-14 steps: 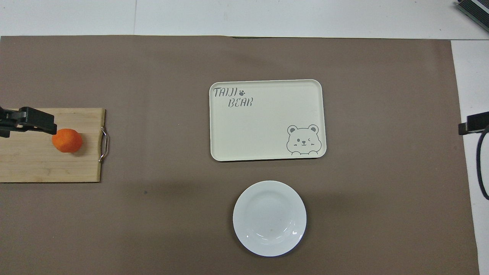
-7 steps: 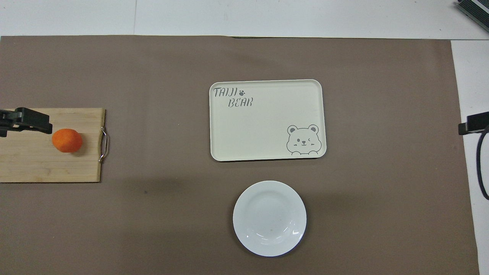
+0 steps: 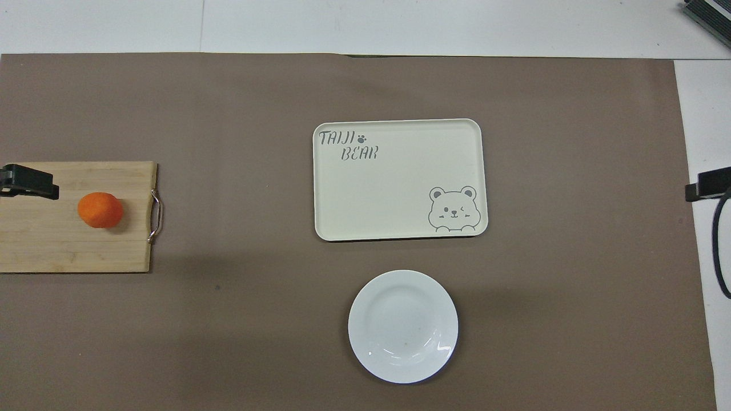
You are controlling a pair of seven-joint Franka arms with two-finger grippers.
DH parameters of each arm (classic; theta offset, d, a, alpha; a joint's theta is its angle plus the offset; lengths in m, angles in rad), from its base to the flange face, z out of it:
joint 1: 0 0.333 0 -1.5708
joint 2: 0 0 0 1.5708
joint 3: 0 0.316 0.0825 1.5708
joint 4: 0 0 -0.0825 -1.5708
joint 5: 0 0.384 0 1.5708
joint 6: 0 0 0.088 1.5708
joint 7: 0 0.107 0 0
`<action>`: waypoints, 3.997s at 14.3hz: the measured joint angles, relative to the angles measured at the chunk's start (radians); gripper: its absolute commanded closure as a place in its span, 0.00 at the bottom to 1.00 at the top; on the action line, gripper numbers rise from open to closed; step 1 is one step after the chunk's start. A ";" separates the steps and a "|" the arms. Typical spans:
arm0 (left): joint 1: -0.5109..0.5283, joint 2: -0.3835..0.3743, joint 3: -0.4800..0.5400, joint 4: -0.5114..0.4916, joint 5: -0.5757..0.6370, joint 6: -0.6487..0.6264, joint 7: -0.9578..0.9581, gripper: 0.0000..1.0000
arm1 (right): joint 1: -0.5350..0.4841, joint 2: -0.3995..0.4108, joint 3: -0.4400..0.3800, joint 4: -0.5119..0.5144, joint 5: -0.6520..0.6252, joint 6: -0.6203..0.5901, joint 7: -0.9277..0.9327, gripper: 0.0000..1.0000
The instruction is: Place orange and plate with both arms
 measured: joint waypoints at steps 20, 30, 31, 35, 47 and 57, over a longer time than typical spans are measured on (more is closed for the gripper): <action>0.036 0.201 0.001 -0.157 0.000 0.319 0.001 0.00 | 0.000 0.000 0.000 0.000 0.000 0.000 0.000 0.00; 0.073 0.240 -0.003 -0.263 -0.001 0.440 -0.013 0.00 | 0.000 0.000 0.000 0.000 0.000 0.000 0.000 0.00; 0.072 0.240 -0.005 -0.272 -0.001 0.446 -0.028 0.00 | 0.000 0.000 0.000 0.000 0.000 0.000 0.000 0.00; 0.073 0.241 -0.005 -0.307 -0.001 0.467 -0.038 1.00 | 0.000 0.000 0.000 0.000 0.000 0.000 0.000 0.00; 0.037 0.229 -0.025 -0.125 -0.002 0.281 -0.095 1.00 | 0.000 0.000 0.000 0.000 0.000 0.000 0.000 0.00; -0.125 0.046 -0.034 -0.035 -0.002 0.069 -0.182 1.00 | 0.000 0.000 0.000 0.000 0.000 0.000 0.000 0.00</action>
